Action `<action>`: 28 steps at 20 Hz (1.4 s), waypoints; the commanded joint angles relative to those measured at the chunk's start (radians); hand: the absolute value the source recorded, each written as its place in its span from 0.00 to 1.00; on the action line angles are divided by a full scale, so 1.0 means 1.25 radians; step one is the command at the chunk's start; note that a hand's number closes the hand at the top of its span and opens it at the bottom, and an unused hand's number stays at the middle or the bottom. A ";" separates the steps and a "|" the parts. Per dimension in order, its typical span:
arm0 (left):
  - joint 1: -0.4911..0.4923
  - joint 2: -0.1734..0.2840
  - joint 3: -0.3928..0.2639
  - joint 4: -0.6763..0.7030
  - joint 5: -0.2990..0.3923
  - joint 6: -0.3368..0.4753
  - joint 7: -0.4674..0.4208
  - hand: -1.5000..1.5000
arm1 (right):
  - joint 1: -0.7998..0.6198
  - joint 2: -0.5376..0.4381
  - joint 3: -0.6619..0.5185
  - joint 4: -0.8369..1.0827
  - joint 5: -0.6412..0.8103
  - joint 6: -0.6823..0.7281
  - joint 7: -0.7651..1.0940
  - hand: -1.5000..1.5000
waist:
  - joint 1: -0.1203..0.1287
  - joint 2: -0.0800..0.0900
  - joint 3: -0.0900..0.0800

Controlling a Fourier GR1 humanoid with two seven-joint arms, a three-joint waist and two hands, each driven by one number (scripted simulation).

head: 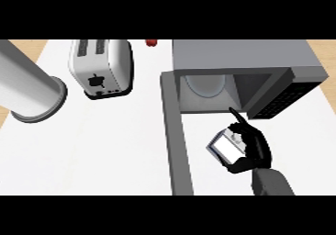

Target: Pick up the milk, place it into the microwave and close the microwave

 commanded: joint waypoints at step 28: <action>-0.025 0.029 0.159 0.086 0.104 -0.142 0.000 0.00 | -0.185 0.026 0.188 -0.214 -0.040 -0.556 0.407 1.00 | 0.036 0.011 0.000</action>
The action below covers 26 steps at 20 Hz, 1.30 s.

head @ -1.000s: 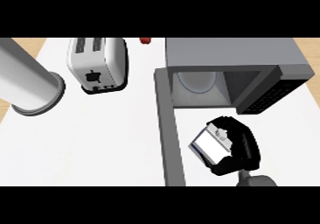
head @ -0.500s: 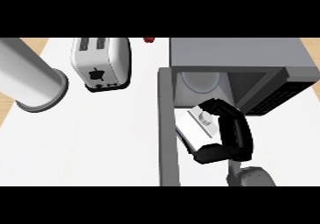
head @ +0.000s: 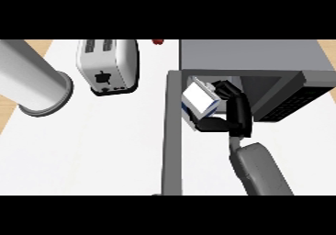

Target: Pick up the milk, place it into the microwave and close the microwave

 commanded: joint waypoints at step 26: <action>-0.131 0.047 0.076 0.117 0.028 -0.049 0.039 0.00 | -0.472 -0.069 -0.193 0.800 0.112 -0.151 -0.431 1.00 | 0.040 0.019 0.000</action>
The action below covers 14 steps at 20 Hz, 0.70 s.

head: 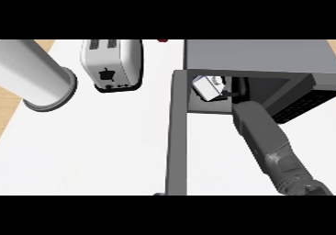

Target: Pick up the milk, place it into the microwave and close the microwave

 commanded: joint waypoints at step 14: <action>-0.028 -0.009 -0.019 0.046 -0.028 -0.034 -0.033 0.00 | -0.127 -0.023 -0.015 0.137 0.078 -0.326 0.047 1.00 | 0.049 0.020 0.002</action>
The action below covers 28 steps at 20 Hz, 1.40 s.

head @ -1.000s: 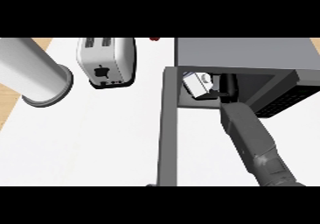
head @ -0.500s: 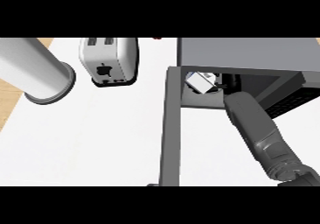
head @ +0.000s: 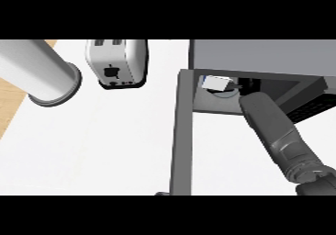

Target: Pick up the milk, place it into the microwave and close the microwave

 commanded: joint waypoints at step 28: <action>-0.108 0.009 -0.030 0.087 -0.063 0.014 -0.002 0.00 | -0.016 -0.052 -0.024 0.061 0.018 -0.117 0.052 0.00 | 0.059 0.030 0.002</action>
